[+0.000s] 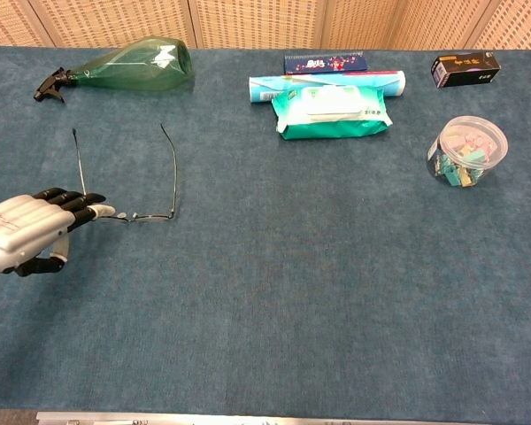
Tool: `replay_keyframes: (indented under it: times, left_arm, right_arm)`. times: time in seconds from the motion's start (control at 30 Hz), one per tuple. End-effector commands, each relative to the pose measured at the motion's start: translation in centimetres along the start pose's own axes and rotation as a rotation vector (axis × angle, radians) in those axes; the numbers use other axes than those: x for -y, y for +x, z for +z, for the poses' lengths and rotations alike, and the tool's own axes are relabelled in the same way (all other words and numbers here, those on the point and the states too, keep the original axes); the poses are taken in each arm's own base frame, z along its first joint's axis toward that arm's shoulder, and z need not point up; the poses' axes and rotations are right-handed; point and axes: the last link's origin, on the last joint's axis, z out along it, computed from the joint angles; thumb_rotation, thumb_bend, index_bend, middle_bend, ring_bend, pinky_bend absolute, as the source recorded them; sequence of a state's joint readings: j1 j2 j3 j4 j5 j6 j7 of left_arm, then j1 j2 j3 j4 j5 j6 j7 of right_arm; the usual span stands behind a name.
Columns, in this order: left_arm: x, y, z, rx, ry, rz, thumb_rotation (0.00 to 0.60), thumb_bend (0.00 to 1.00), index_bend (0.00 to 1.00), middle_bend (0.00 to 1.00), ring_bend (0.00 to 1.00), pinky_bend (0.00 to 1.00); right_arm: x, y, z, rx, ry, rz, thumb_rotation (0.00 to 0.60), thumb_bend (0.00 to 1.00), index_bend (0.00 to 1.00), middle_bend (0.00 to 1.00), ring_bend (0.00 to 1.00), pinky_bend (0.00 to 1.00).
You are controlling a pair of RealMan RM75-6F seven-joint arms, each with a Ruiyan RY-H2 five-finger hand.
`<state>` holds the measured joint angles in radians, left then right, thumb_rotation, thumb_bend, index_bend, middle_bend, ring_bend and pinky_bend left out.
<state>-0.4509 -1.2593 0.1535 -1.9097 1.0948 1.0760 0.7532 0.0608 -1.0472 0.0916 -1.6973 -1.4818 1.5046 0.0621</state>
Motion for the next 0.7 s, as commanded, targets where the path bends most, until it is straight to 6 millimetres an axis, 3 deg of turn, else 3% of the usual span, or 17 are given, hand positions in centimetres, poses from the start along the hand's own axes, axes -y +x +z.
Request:
replay_keyframes:
  times: [0.03, 0.7]
  left_arm:
    - [-0.2, -0.2, -0.3, 0.002, -0.004, 0.003, 0.389, 1.00, 0.07, 0.00, 0.00, 0.00]
    - [-0.8, -1.8, -2.7, 0.026, -0.008, -0.018, 0.395, 1.00, 0.07, 0.00, 0.00, 0.00]
  right_arm:
    - [0.0, 0.0, 0.0, 0.000, 0.000, 0.000, 0.600, 0.32, 0.52, 0.37, 0.23, 0.28]
    - [0.1, 0.0, 0.0, -0.004, 0.003, 0.003, 0.600, 0.32, 0.52, 0.37, 0.23, 0.28]
